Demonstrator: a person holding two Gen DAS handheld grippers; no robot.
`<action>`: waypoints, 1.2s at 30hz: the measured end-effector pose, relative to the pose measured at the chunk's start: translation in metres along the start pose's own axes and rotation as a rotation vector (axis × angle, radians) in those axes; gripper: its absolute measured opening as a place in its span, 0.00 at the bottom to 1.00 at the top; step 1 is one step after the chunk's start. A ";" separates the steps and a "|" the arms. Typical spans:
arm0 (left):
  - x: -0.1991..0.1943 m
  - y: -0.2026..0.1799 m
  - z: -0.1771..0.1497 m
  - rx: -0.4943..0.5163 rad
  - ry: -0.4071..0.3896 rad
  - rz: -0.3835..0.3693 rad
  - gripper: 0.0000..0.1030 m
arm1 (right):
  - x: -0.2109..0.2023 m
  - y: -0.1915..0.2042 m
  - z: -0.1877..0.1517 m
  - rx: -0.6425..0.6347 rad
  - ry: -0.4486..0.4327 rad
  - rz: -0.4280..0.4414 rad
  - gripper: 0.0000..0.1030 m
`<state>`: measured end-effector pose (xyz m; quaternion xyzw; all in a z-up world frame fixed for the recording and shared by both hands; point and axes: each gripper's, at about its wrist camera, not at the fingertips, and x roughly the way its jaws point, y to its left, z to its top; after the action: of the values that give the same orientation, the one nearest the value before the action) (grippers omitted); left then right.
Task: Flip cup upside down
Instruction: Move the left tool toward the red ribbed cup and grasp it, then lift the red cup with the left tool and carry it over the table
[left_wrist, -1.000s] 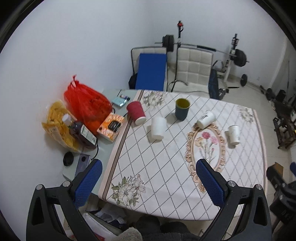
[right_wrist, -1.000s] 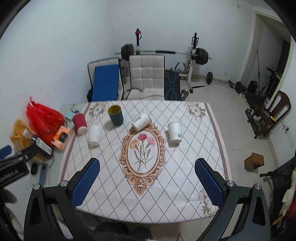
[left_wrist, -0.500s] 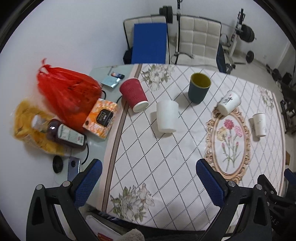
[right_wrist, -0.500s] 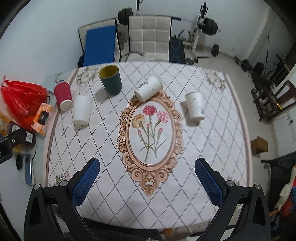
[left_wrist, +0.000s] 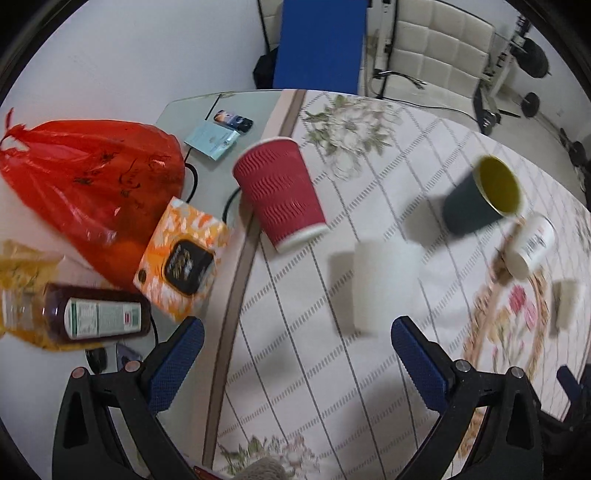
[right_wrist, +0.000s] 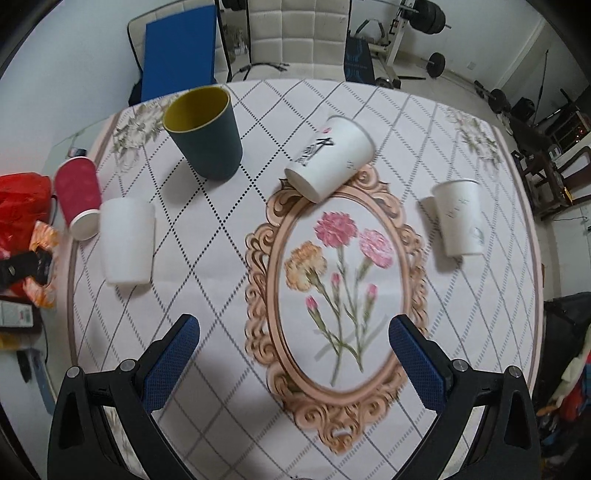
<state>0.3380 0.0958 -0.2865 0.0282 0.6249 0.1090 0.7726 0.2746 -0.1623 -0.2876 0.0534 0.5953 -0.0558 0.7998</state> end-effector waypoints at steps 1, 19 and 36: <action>0.006 0.001 0.007 -0.009 -0.003 0.011 1.00 | 0.008 0.004 0.007 -0.002 0.008 -0.004 1.00; 0.114 0.059 0.102 -0.282 0.217 -0.183 0.98 | 0.071 0.058 0.070 -0.013 0.071 -0.041 1.00; 0.162 0.036 0.110 -0.059 0.194 -0.018 0.77 | 0.094 0.082 0.090 -0.009 0.119 -0.056 1.00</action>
<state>0.4713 0.1741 -0.4120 -0.0110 0.6934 0.1228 0.7100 0.3990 -0.0977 -0.3504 0.0364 0.6435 -0.0719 0.7612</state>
